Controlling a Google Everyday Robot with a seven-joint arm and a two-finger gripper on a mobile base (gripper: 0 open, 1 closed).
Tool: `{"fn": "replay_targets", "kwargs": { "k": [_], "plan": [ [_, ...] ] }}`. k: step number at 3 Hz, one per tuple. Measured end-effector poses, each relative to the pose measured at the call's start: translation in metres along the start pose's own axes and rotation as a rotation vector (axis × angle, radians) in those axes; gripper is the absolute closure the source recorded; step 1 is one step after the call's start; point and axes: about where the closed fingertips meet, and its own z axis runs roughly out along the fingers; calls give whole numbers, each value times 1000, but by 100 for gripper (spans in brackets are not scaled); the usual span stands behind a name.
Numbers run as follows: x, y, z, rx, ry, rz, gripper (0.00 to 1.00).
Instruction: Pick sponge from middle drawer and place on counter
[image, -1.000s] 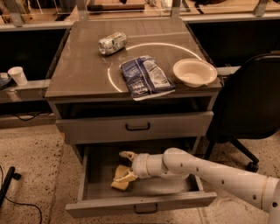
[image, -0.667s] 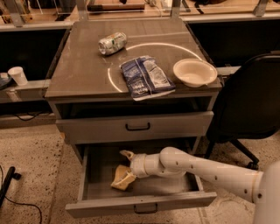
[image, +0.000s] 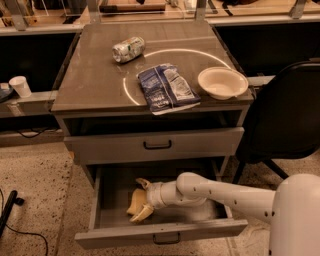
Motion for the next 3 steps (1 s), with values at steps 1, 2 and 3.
{"fn": "replay_targets", "kwargs": {
  "k": [1,2,3],
  "plan": [
    [14,3,10,-14,23,2,8],
    [33,3,15,3,51,30,0],
    [41,-2,13,28,71,46,0]
  ]
}}
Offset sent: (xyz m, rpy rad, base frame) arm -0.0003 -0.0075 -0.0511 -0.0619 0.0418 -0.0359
